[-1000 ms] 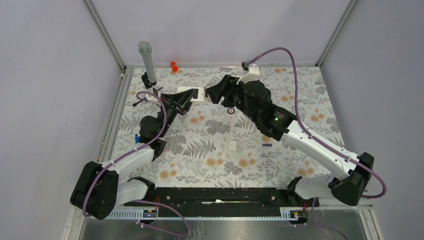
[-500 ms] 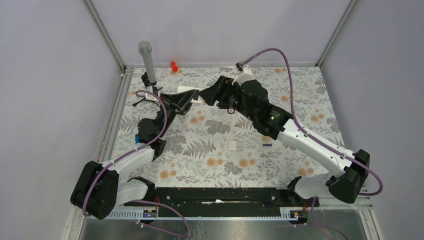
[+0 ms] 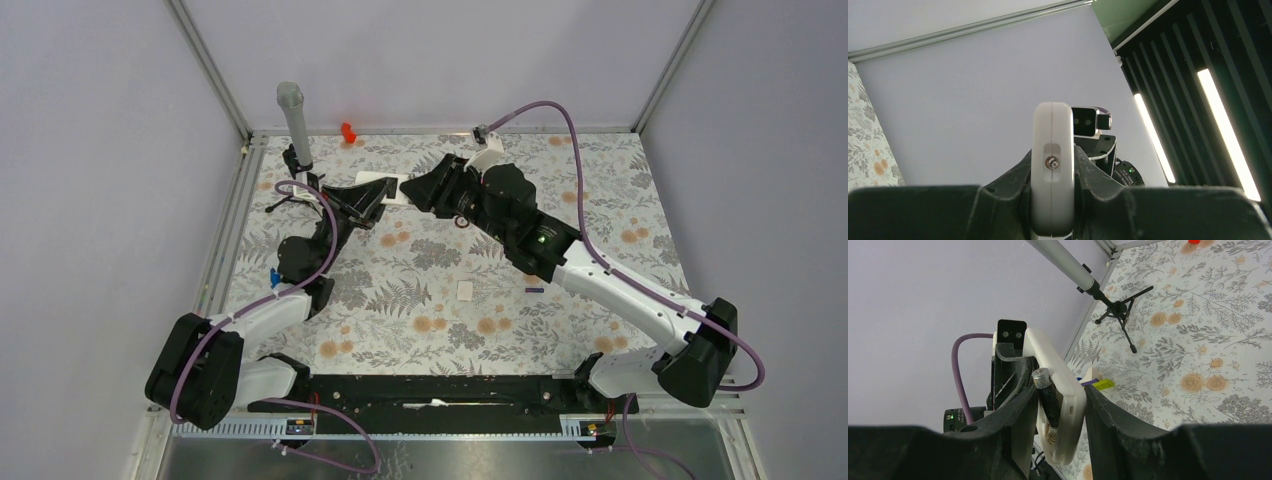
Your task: Load the batteries into the remote control
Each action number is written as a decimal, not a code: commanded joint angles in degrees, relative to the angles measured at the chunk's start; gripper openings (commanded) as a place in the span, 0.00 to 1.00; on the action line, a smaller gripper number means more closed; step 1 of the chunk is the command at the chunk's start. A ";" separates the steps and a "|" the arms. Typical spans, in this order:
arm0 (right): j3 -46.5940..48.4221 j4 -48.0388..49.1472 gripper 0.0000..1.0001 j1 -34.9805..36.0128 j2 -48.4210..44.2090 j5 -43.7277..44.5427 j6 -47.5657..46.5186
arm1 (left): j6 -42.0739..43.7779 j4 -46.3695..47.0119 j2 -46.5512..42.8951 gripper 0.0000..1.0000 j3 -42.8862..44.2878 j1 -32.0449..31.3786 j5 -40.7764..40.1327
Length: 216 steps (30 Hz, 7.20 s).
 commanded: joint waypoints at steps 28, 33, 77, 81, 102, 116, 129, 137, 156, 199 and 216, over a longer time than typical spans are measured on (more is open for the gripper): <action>-5.52 16.44 0.89 -2.35 -2.37 -6.50 1.96 | -7.39 7.78 -0.03 0.00 -2.47 -0.05 -1.53; -6.44 17.15 0.92 -3.26 -3.55 -7.34 2.00 | -5.77 7.49 -1.23 0.00 -2.97 -0.05 0.04; -10.88 18.19 0.50 -12.38 -0.42 -25.84 31.97 | 4.19 8.83 -0.33 0.00 -0.84 0.04 3.23; -11.25 18.49 0.46 -12.39 -0.45 -26.09 32.06 | 4.17 8.92 -0.21 0.00 0.26 0.08 3.07; -12.32 19.00 0.43 -12.41 -0.48 -26.18 32.26 | 1.21 9.63 1.79 0.00 0.79 0.04 1.17; -10.83 5.54 0.83 -13.73 -2.86 -18.22 6.31 | 10.36 -1.77 2.62 0.00 -2.50 0.12 5.75; -13.27 -3.53 0.57 -10.81 -4.67 -18.15 -7.14 | 20.51 -2.18 4.91 0.00 -5.11 0.12 8.21; -11.63 -8.52 0.43 -7.48 -1.73 -9.54 -8.87 | 32.58 -21.72 0.53 0.00 -1.64 -0.58 5.55; -28.16 -3.19 0.55 -7.52 3.86 -0.27 3.18 | 61.81 -85.15 17.20 0.00 28.88 -26.01 -38.73; -18.21 -18.45 0.56 -5.25 14.17 5.39 9.28 | 63.53 -73.60 -14.20 0.00 17.63 -22.63 -41.15; -1.98 -35.31 0.37 0.31 29.72 14.45 11.87 | 65.11 -70.39 -24.96 0.00 15.09 -17.67 -40.05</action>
